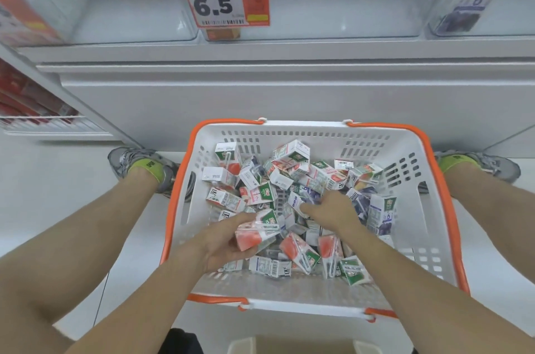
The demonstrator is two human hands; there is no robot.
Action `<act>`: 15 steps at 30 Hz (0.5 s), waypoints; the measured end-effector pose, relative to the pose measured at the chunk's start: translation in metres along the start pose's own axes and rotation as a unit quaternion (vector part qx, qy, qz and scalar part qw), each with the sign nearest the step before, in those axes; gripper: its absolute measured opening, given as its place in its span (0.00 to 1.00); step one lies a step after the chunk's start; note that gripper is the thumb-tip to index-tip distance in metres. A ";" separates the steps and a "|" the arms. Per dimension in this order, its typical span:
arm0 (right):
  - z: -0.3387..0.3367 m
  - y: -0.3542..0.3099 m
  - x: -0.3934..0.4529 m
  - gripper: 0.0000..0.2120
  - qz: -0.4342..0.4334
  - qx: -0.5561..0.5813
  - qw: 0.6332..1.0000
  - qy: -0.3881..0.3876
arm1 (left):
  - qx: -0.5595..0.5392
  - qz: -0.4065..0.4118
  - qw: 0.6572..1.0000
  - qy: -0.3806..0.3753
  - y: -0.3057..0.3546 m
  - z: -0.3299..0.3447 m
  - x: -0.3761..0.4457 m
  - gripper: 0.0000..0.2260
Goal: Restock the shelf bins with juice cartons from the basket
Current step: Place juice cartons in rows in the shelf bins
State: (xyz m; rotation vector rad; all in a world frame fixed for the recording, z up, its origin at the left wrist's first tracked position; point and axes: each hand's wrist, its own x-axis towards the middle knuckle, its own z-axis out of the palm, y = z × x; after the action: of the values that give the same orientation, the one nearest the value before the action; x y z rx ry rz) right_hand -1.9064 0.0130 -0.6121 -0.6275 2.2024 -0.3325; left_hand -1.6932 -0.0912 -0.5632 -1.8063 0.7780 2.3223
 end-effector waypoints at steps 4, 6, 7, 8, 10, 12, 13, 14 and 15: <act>-0.031 -0.003 -0.024 0.13 0.091 0.247 0.953 -0.148 | -0.062 0.000 0.997 -0.042 0.004 0.014 -0.007 0.15; -0.041 -0.007 -0.038 0.08 0.091 0.354 0.906 -0.212 | -0.075 0.005 0.994 -0.077 0.008 0.022 -0.011 0.17; -0.044 -0.007 -0.041 0.08 0.081 0.392 0.887 -0.231 | -0.084 0.011 0.992 -0.095 0.009 0.025 -0.014 0.18; -0.048 -0.008 -0.045 0.10 0.071 0.422 0.871 -0.242 | -0.097 0.019 0.989 -0.112 0.011 0.029 -0.018 0.19; -0.056 -0.008 -0.052 0.13 0.049 0.469 0.845 -0.251 | -0.131 0.039 0.978 -0.156 0.014 0.034 -0.022 0.21; -0.067 -0.006 -0.058 0.13 0.018 0.497 0.828 -0.260 | -0.173 0.057 0.962 -0.204 0.016 0.038 -0.028 0.23; -0.073 -0.005 -0.061 0.12 0.001 0.500 0.825 -0.263 | -0.191 0.064 0.954 -0.223 0.018 0.041 -0.031 0.23; -0.079 -0.006 -0.066 0.12 -0.015 0.495 0.827 -0.266 | -0.203 0.073 0.946 -0.241 0.021 0.046 -0.034 0.26; -0.083 -0.005 -0.069 0.14 -0.038 0.485 0.832 -0.267 | -0.194 0.086 0.943 -0.256 0.022 0.051 -0.037 0.28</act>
State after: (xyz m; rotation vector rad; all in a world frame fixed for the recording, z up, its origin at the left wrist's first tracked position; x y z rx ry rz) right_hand -1.9300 0.0480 -0.5125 -0.1782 1.2206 -1.0798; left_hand -1.7354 -0.0793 -0.5126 -1.1546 0.4324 3.0387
